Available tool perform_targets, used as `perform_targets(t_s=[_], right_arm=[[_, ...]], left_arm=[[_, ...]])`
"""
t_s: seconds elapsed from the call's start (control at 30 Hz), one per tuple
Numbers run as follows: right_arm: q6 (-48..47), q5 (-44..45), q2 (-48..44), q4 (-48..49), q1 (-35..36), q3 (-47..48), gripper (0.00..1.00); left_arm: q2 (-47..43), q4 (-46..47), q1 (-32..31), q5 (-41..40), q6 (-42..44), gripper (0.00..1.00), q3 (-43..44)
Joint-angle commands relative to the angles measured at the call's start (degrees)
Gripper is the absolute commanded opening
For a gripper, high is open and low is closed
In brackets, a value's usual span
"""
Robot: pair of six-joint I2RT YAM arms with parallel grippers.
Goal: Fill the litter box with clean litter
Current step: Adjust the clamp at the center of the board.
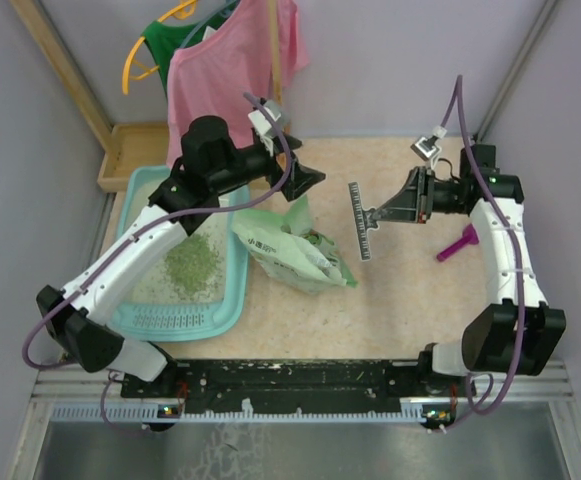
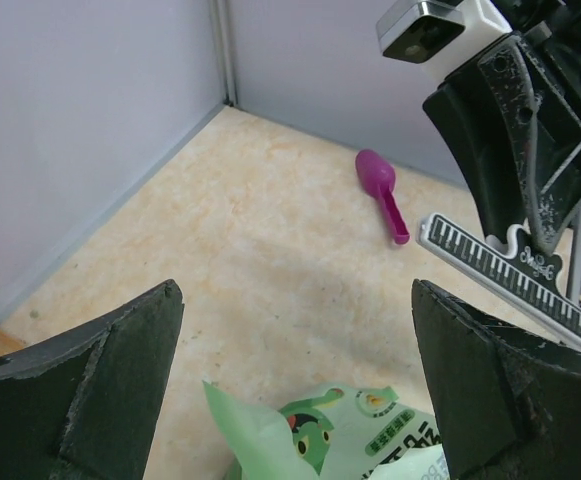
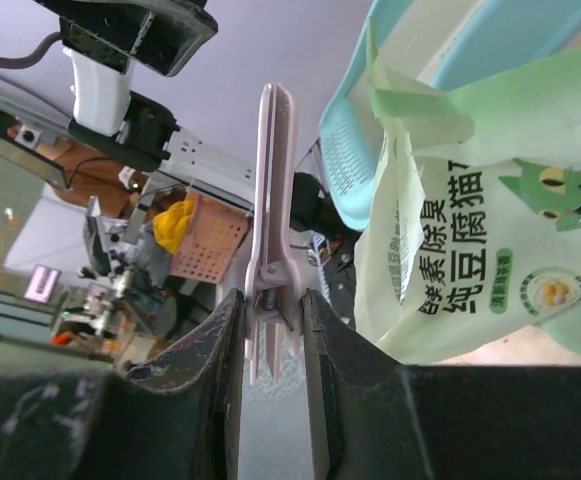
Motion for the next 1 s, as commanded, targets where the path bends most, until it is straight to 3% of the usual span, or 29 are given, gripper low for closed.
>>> perform_targets(t_s=[0.0, 0.2, 0.3, 0.57, 0.73, 0.9, 0.97], right_arm=[[3.24, -7.38, -1.08, 0.78, 1.60, -1.98, 0.00], [34.13, -7.35, -6.85, 36.50, 7.60, -5.27, 0.00], [41.95, -7.32, -6.42, 44.90, 7.91, -5.84, 0.00], [41.69, -5.94, -4.90, 45.86, 9.48, -2.70, 0.00], [57.72, -2.85, -6.18, 68.87, 8.69, -10.10, 0.00], [51.98, 0.46, -4.85, 65.65, 0.47, -11.31, 0.00], [45.92, 1.06, -4.80, 59.77, -0.05, -9.11, 0.00]], left_arm=[[-1.04, -0.96, 0.23, -3.04, 1.75, 0.99, -1.37], [-2.99, 2.41, 0.23, -2.53, 0.55, 0.99, -4.82], [-4.33, 3.88, 0.23, -1.54, -0.19, 0.99, -6.46], [-8.42, 5.95, 0.23, -3.60, 0.95, 0.99, -11.88], [-10.06, 6.93, 0.31, -3.52, 0.26, 0.99, -14.18], [-9.71, 7.38, 0.30, -2.66, -0.64, 0.99, -14.11], [-8.59, 8.69, 0.28, 0.06, -1.92, 0.99, -13.73]])
